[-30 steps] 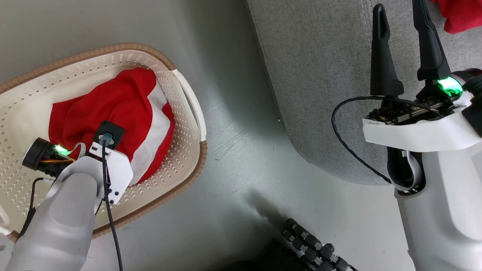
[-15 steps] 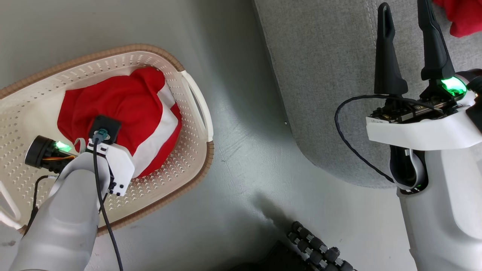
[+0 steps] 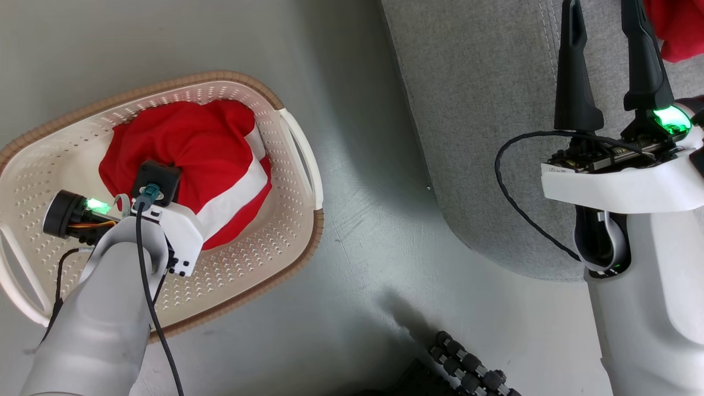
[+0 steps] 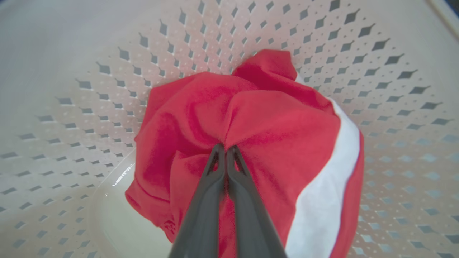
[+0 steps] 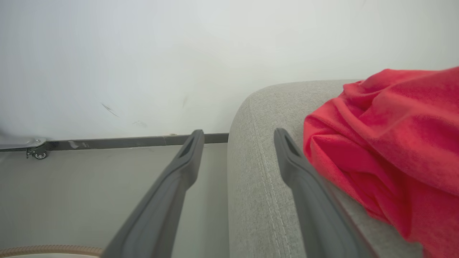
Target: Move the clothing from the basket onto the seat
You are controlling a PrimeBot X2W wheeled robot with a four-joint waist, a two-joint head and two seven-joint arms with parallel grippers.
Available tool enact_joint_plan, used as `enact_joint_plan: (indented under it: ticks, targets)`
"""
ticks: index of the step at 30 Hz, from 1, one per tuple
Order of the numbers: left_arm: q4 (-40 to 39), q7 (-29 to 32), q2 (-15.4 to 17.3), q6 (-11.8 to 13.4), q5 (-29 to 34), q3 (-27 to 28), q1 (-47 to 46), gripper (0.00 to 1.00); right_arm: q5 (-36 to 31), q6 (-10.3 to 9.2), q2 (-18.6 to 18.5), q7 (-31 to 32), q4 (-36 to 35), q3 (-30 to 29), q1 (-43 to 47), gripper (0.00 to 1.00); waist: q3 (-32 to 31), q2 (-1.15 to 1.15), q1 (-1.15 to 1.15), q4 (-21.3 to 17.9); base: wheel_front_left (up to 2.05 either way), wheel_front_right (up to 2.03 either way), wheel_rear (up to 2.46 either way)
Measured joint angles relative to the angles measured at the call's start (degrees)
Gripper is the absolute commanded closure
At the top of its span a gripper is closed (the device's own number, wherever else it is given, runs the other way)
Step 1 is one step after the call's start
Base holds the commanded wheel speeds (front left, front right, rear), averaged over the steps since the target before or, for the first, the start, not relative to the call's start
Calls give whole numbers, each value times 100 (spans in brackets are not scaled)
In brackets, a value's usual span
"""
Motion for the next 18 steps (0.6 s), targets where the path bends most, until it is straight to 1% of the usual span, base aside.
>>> enact_joint_plan:
  ticks: [13,18]
  targets:
    - [-377,-156,-9,-4,20,-143,100,100,-145,0,-1,0,1,-46,5,0,-265,0,0,212,0,0,0]
    - [-559,-176,-71,-12,20,-167,257,100,-220,0,-3,0,4,-74,16,0,-378,0,0,308,0,0,0]
